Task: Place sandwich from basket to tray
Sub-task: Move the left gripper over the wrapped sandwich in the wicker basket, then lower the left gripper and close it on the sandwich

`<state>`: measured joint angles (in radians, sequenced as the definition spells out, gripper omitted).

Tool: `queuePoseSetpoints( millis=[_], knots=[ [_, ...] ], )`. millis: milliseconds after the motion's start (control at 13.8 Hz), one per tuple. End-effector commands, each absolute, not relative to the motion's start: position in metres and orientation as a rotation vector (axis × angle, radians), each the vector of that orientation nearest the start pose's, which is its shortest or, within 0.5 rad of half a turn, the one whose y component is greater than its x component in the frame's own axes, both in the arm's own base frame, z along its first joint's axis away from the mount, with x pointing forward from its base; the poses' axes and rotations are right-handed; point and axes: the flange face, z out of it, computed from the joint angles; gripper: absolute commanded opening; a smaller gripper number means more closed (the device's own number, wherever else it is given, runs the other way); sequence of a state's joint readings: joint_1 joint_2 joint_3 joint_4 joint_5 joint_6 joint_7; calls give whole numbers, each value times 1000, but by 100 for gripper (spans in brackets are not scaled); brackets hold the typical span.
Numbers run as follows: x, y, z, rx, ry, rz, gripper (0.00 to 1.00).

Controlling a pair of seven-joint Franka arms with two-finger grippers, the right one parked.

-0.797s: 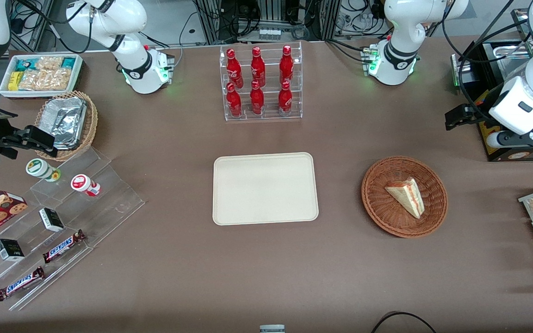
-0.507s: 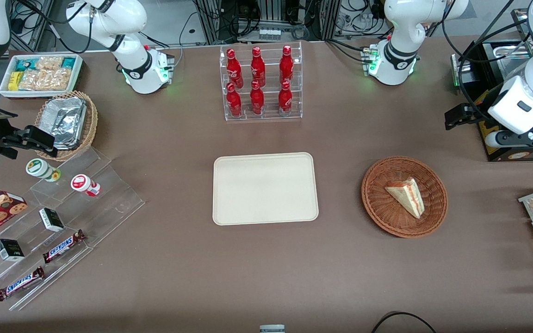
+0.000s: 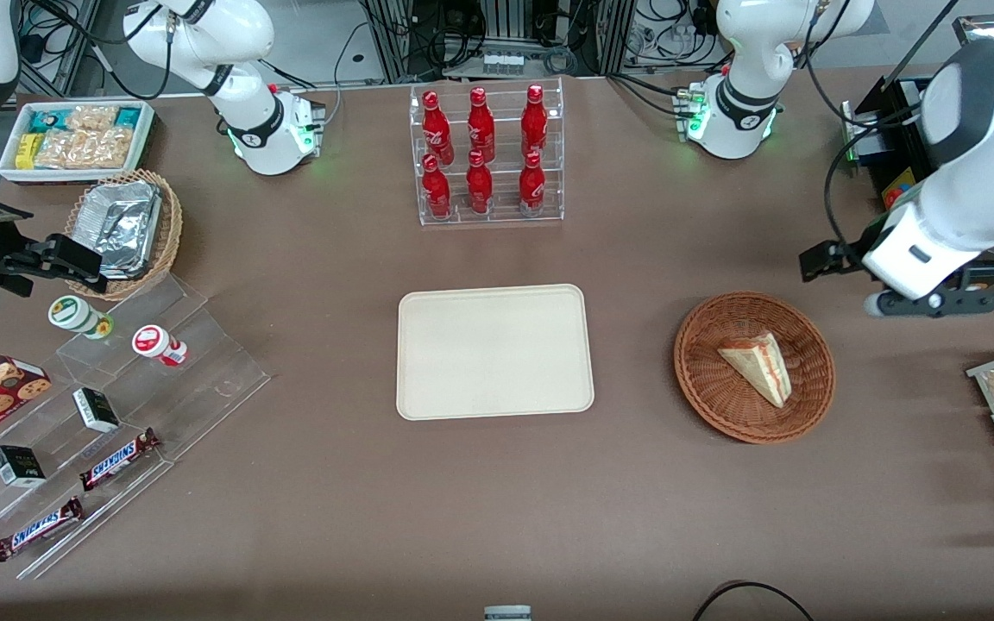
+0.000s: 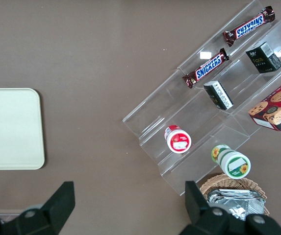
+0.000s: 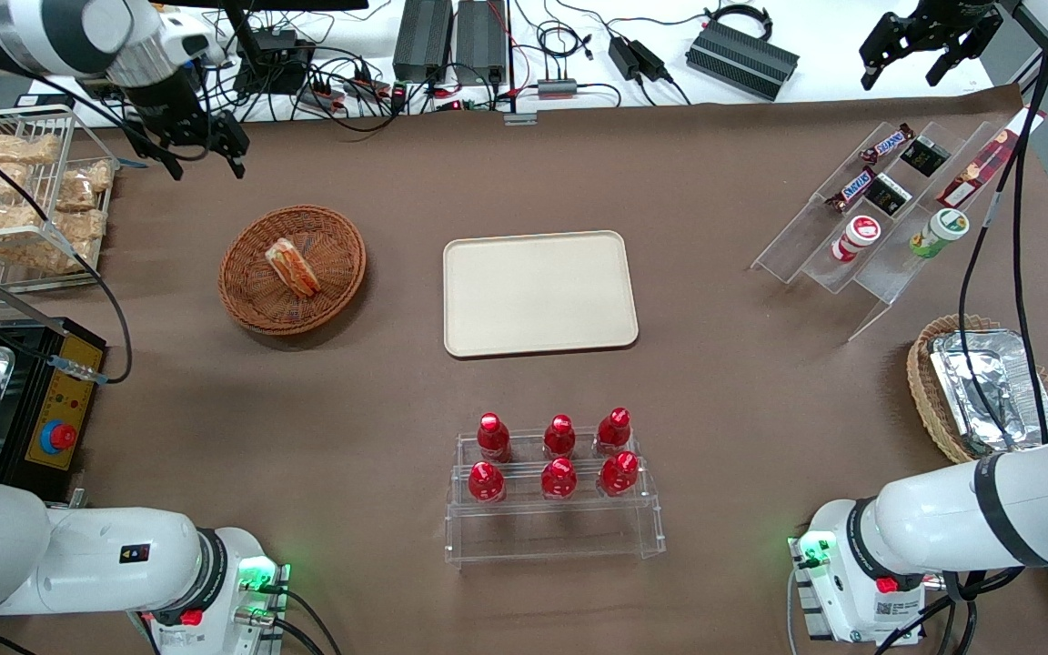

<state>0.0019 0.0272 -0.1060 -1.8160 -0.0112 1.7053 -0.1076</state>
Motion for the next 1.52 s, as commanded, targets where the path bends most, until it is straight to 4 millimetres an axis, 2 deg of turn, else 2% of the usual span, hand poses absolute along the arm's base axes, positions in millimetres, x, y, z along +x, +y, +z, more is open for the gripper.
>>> queuePoseSetpoints(
  millis=[0, 290, 725, 1014, 1304, 1449],
  knots=[
    [546, -59, 471, -3149, 5, 182, 100],
    [545, -58, 421, -3154, -14, 131, 100],
    [544, -57, 374, -3161, -69, 70, 100],
    [545, -59, 351, -3142, -364, 47, 100],
    [549, -66, 337, -3095, -648, 36, 100],
    [553, -67, 328, -3054, -844, 19, 100]
  ],
)
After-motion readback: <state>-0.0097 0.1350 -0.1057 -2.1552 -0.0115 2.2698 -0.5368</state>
